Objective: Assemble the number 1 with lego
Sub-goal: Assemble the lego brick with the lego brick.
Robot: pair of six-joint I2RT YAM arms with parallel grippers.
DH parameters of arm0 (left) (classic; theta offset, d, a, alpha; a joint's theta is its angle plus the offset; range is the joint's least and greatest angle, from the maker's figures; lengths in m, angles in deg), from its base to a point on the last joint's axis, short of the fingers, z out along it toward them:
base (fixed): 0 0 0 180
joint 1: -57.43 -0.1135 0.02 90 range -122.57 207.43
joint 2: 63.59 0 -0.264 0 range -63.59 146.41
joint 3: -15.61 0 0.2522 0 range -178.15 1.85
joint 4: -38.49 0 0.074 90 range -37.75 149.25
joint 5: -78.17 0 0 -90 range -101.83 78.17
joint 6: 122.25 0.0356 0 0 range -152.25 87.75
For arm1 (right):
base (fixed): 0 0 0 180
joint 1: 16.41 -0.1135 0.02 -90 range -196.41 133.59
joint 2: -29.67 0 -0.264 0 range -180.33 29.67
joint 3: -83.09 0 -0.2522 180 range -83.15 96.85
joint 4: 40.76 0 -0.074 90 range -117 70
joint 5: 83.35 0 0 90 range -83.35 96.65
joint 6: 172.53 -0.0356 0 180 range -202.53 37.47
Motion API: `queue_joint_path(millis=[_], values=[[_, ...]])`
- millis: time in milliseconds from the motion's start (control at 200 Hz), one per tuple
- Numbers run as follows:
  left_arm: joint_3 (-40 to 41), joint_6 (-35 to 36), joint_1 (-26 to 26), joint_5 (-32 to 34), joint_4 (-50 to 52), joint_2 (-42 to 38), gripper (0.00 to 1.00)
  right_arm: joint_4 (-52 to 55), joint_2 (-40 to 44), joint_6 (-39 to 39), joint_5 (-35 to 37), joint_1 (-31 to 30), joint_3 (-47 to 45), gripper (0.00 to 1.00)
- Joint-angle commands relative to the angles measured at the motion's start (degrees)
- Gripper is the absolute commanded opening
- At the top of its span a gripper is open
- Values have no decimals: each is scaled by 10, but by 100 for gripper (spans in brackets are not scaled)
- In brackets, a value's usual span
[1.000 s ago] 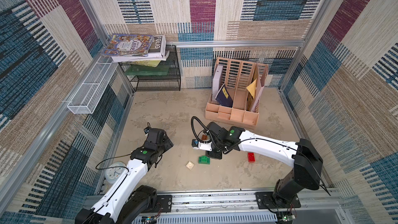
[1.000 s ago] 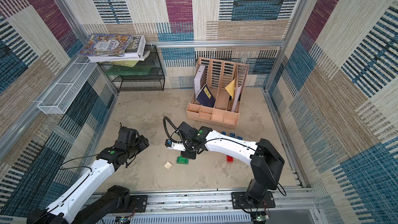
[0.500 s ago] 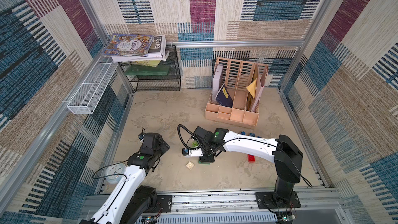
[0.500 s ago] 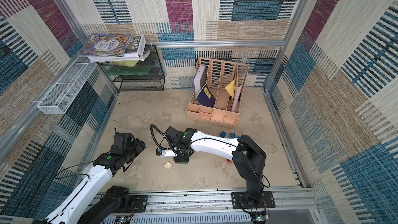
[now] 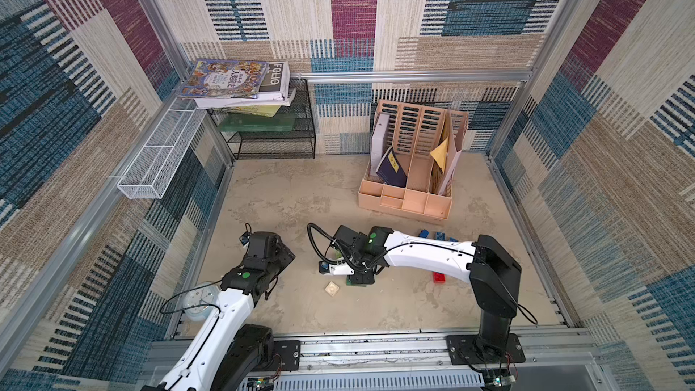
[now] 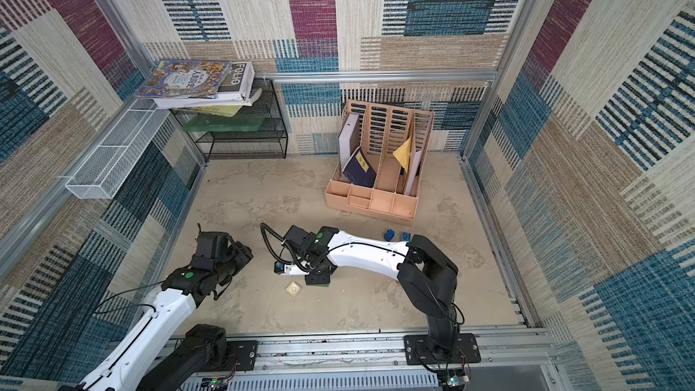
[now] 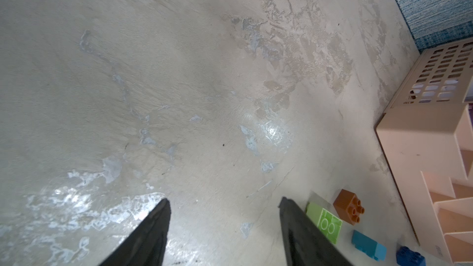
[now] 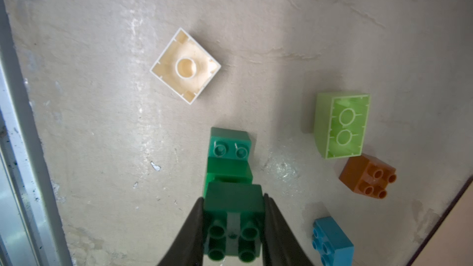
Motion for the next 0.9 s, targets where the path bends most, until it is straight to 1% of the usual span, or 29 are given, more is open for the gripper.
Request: queue_joint_path(millis=[0,456,656,896], values=[[1,9,-3,-6,5,-1,71,12,-3,-3,-2,0,4,21],[2,11,-8,-12,7,-3,71,18,-11,-14,-22,2,-5,21],[3,13,-10,-12,7,-4,71,14,-23,-26,-7,5,-8,21],[3,15,-13,-13,7,-5,71,12,-39,-27,-11,7,-19,21]])
